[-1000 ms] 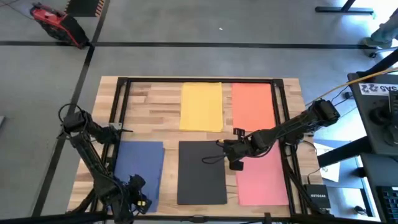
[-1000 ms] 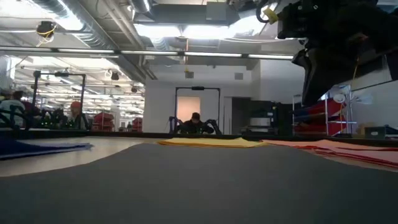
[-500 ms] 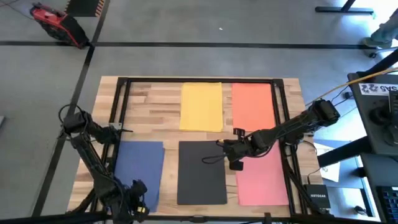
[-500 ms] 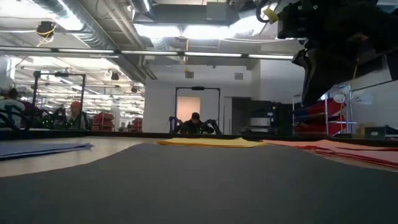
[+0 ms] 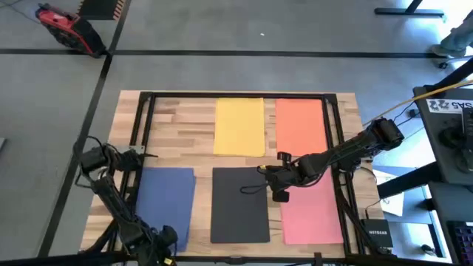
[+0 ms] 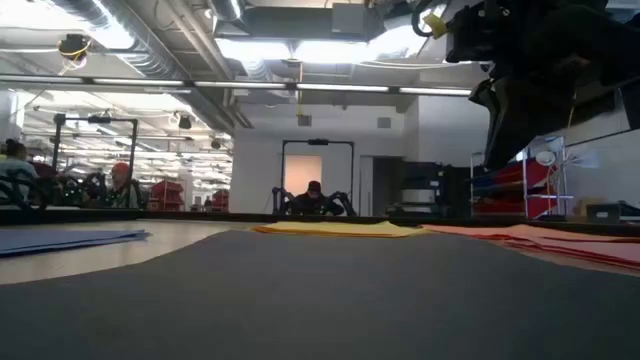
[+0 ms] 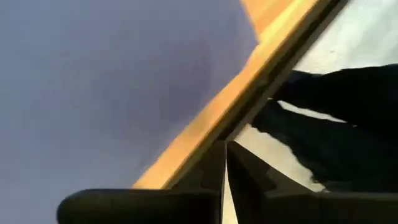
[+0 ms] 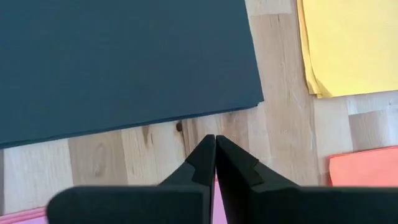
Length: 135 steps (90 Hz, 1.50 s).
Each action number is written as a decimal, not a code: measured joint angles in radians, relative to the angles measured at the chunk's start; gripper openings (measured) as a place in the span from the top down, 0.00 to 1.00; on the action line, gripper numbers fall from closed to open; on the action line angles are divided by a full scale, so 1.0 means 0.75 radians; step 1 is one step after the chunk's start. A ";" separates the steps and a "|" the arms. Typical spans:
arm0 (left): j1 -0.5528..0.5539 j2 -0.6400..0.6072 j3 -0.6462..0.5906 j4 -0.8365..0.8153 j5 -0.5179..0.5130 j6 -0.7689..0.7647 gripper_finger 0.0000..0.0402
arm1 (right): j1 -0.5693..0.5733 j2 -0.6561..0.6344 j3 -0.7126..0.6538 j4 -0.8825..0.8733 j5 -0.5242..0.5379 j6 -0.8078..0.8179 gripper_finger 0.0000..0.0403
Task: Organize paper
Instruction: Adjust the stacked blue colored papers
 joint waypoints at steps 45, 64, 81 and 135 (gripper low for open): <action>0.044 0.016 0.006 -0.303 0.071 0.064 1.00 | -0.001 0.000 0.000 0.000 0.036 -0.010 1.00; 0.124 -0.009 0.000 -0.374 0.078 0.179 1.00 | -0.001 0.000 0.000 0.001 0.036 -0.010 1.00; 0.185 -0.025 -0.001 -0.324 0.037 0.292 1.00 | -0.001 0.000 0.000 0.002 0.037 -0.010 1.00; 0.239 -0.044 -0.065 -0.100 -0.114 0.368 1.00 | 0.000 0.000 0.000 0.003 0.045 -0.012 1.00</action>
